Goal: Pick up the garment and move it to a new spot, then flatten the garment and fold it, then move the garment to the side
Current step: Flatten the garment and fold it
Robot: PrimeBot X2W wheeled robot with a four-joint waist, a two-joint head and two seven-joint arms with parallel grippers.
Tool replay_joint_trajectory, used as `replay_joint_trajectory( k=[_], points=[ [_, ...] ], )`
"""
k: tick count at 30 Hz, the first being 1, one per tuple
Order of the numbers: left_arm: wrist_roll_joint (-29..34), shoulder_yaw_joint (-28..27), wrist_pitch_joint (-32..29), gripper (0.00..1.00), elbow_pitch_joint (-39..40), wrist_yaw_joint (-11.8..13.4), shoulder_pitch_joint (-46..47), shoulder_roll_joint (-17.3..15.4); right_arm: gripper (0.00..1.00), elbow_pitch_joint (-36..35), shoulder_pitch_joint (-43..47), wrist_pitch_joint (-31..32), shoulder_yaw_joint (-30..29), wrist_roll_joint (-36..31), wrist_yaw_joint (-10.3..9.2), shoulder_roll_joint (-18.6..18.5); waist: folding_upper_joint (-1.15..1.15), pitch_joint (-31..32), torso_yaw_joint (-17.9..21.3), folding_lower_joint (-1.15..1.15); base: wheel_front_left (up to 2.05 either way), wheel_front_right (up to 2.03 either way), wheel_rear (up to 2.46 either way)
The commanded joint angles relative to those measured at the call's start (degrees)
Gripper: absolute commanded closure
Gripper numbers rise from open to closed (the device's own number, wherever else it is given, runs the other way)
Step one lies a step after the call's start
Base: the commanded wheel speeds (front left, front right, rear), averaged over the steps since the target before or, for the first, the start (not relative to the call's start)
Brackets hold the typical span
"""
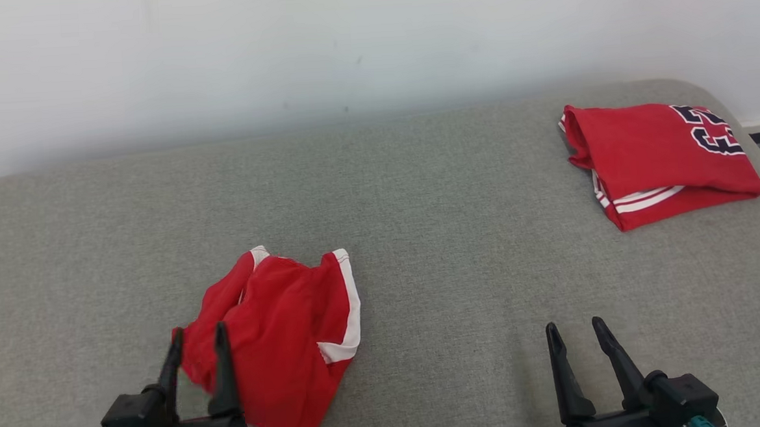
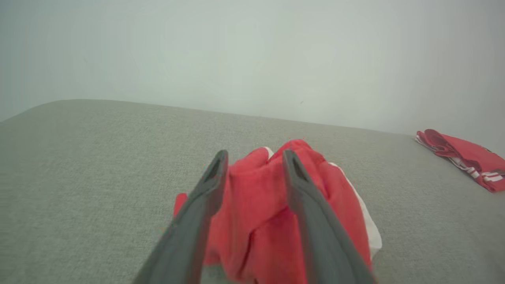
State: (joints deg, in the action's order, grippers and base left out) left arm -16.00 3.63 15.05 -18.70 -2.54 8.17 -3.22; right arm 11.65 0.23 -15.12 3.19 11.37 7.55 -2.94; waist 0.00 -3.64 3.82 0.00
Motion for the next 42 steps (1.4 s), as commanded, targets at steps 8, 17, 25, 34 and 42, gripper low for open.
replay_joint_trajectory(
  k=[8, 17, 25, 34, 42],
  points=[
    [4.13, -3.57, 0.17, 0.0, 8.52, -0.05, -5.54, 0.35, 0.0, 0.67, 0.32, 0.0, 2.33, -0.47, -0.15, 0.12, 0.0, 1.65, -3.66, 0.0, 0.0, 0.0, 0.0],
    [6.52, -5.22, 0.17, 0.0, 12.57, 1.45, -11.53, 0.37, 0.0, 3.31, -2.9, 0.01, 7.69, -0.52, -0.15, 0.11, 0.0, 1.61, -7.2, 0.0, 0.0, 0.0, 0.0],
    [5.8, -4.12, 0.17, 0.0, 12.32, 2.0, -12.15, 0.37, 0.0, 9.19, -7.67, 0.0, 13.45, 1.04, -0.15, 0.11, 0.0, 1.26, -9.76, 0.0, 0.0, 0.0, 0.0],
    [5.37, -2.12, 0.17, 0.0, 12.63, 2.3, -10.18, 0.38, 0.0, 18.27, -13.81, 0.0, 22.05, 6.35, -0.15, 0.08, 0.0, -0.35, -12.26, 0.0, 0.0, 0.0, 0.0],
    [4.73, -0.09, 0.17, 0.0, 12.09, 2.36, -8.88, 0.38, 0.0, 27.65, -19.16, 0.0, 27.85, 15.0, -0.15, 0.1, 0.0, -2.05, -15.28, 0.0, 0.0, 0.0, 0.0]
  ],
)
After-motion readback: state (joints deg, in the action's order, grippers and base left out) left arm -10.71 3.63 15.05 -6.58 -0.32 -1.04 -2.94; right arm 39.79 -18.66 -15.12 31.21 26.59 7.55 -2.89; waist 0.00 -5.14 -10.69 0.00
